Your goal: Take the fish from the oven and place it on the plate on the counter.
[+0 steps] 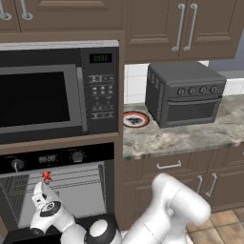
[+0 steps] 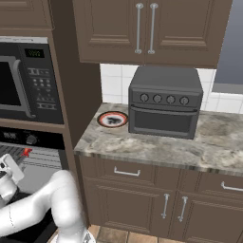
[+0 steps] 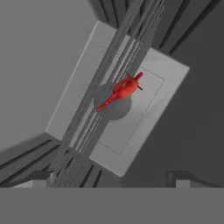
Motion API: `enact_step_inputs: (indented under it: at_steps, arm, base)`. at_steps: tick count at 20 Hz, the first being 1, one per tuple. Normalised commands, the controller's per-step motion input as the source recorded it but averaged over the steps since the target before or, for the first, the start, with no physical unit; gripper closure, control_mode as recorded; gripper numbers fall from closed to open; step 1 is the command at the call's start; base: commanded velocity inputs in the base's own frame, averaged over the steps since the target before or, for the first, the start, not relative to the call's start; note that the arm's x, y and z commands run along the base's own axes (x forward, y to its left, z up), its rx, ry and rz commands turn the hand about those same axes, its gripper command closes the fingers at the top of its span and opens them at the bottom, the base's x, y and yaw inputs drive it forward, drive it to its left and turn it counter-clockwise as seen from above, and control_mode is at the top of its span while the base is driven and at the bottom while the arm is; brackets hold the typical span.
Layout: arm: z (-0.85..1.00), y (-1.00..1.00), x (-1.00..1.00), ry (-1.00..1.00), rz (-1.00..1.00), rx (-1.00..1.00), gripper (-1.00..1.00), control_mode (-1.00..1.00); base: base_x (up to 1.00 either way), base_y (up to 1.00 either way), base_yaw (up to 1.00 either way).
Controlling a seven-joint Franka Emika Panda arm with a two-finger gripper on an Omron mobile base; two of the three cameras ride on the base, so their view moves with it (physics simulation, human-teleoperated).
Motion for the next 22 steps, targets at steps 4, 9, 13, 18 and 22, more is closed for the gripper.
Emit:
enact_step_inputs:
  at_steps: [4,9,13,18,22]
  arm:
    - [-0.57,0.53,0.81,0.01,-0.16,-0.03,-1.0,-1.0]
    - [-1.0,0.13,0.11,0.0,-0.09,0.0,-1.0,-1.0]
    - [-1.0,0.0,0.0,-0.03,-0.02,0.0,-1.0,-1.0]
    - [-1.0,0.0,-0.12,-0.06,-0.01,0.0,-1.0,-1.0]
    - [-1.0,0.0,-0.79,-0.07,0.0,-0.03,-1.0,-1.0]
  base:
    - [0.0,0.0,0.0]
    - [0.0,0.0,0.0]
    - [0.0,0.0,0.0]
    - [0.0,0.0,0.0]
    - [0.0,0.0,0.0]
